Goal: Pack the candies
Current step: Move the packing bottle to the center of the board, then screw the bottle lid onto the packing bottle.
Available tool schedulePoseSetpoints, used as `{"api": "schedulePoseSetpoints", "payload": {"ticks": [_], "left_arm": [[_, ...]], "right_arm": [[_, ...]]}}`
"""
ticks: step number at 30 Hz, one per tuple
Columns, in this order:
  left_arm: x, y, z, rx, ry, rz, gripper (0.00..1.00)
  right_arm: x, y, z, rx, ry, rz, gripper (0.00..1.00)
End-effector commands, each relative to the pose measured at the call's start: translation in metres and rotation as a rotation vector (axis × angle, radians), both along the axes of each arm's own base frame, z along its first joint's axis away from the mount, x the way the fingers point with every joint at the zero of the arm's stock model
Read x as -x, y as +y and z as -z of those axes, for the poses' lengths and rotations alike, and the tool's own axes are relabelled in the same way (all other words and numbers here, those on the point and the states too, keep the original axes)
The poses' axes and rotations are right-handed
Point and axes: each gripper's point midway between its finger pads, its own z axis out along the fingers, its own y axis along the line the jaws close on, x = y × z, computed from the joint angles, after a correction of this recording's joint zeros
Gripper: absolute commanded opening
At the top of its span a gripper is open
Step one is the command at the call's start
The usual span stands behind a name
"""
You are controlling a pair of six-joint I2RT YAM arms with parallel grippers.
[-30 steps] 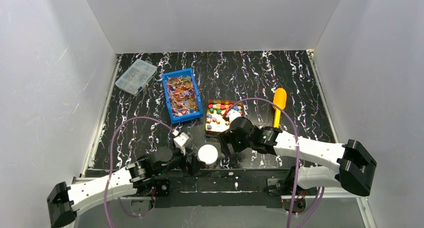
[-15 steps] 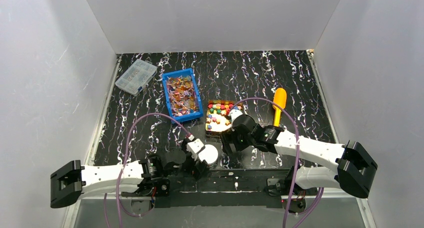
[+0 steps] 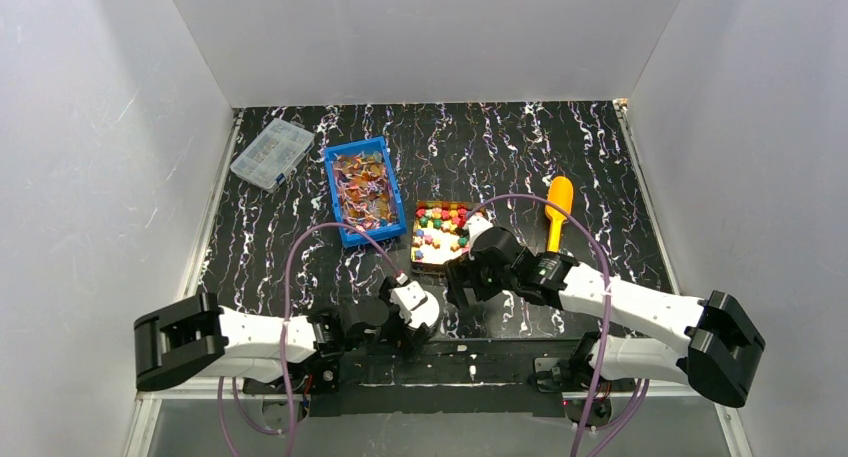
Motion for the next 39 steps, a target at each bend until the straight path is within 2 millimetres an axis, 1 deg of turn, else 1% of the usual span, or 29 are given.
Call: {"api": "schedulePoseSetpoints", "payload": {"ticks": [1,3,7,11,14,16,18,22,26,29,34,36,39], "left_arm": [[-0.005,-0.029,-0.026,0.116,-0.069,0.051,0.96],[-0.003,-0.035,-0.022,0.109,-0.067,0.08,0.94],[0.0,-0.058,-0.02,0.12,-0.067,0.155,0.84],[-0.004,-0.079,-0.02,0.152,-0.058,0.207,0.78],[-0.011,-0.092,-0.02,0.164,-0.039,0.248,0.7],[-0.014,-0.101,-0.021,0.181,-0.028,0.281,0.69],[-0.018,-0.108,-0.024,0.201,-0.031,0.301,0.7],[-0.022,-0.108,-0.024,0.194,-0.05,0.308,0.77],[-0.023,-0.104,-0.015,0.173,-0.041,0.297,0.8],[-0.023,-0.101,-0.012,0.168,-0.033,0.29,0.81],[-0.025,-0.095,-0.011,0.161,-0.041,0.266,0.82],[-0.025,-0.093,-0.011,0.16,-0.043,0.26,0.83],[-0.025,-0.09,-0.01,0.156,-0.044,0.25,0.85]], "right_arm": [[-0.001,-0.005,-0.009,-0.014,-0.021,0.007,0.98],[-0.001,-0.006,-0.011,-0.014,-0.022,0.011,0.98],[-0.002,-0.009,-0.015,-0.011,-0.029,0.025,0.99],[-0.003,-0.015,-0.021,-0.004,-0.044,0.043,0.99],[-0.004,-0.023,-0.025,0.002,-0.058,0.071,0.98],[-0.004,-0.026,-0.027,-0.001,-0.063,0.087,0.98],[-0.003,-0.03,-0.028,-0.003,-0.062,0.096,0.98],[0.001,-0.029,-0.031,-0.039,-0.053,0.095,0.98],[0.004,-0.024,-0.029,-0.067,-0.032,0.095,0.98],[0.004,-0.022,-0.022,-0.068,-0.015,0.106,0.98],[0.0,-0.027,-0.006,-0.031,0.0,0.156,0.98],[0.0,-0.026,-0.003,-0.034,0.006,0.165,0.98],[-0.002,-0.032,0.002,-0.016,0.004,0.197,0.99]]}}
